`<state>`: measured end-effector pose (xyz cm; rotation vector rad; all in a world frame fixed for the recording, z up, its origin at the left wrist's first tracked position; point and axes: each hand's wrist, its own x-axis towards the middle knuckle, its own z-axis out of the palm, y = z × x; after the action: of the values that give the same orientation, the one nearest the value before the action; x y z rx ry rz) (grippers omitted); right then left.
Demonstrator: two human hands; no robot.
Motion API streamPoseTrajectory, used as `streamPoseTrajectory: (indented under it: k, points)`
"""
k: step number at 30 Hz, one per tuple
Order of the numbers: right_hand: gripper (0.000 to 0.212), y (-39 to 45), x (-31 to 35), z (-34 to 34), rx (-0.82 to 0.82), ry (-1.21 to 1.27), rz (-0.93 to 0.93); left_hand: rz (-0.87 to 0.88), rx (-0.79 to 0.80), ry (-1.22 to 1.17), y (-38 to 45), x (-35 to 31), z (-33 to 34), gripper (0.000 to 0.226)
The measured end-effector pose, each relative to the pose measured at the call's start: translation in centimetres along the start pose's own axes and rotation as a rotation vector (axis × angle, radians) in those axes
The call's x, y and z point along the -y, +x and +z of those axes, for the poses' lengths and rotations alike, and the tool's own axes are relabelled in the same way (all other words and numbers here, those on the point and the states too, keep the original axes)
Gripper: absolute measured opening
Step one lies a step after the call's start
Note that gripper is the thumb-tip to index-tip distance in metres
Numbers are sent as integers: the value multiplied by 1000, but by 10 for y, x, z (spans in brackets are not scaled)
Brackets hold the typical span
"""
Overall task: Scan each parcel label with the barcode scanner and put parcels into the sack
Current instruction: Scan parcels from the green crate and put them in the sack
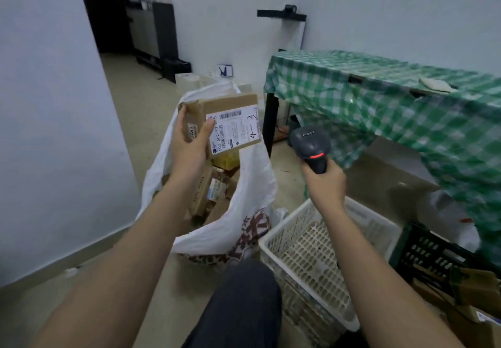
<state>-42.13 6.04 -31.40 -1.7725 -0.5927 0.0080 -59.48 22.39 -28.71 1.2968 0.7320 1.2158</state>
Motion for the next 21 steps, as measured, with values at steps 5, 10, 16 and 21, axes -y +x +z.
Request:
streamPoseTrajectory:
  k: [5, 10, 16, 21]
  points:
    - [22, 11, 3, 50, 73, -17, 56, -88, -141, 298, 44, 32, -52, 92]
    - [23, 32, -16, 68, 68, -4, 137, -242, -141, 471, 73, 82, -40, 79]
    - [26, 52, -34, 71, 91, 1, 160, -463, 504, 601, 93, 133, 5, 70]
    - [39, 67, -28, 114, 214, 17, 196, -476, 512, 356, 98, 133, 15, 48]
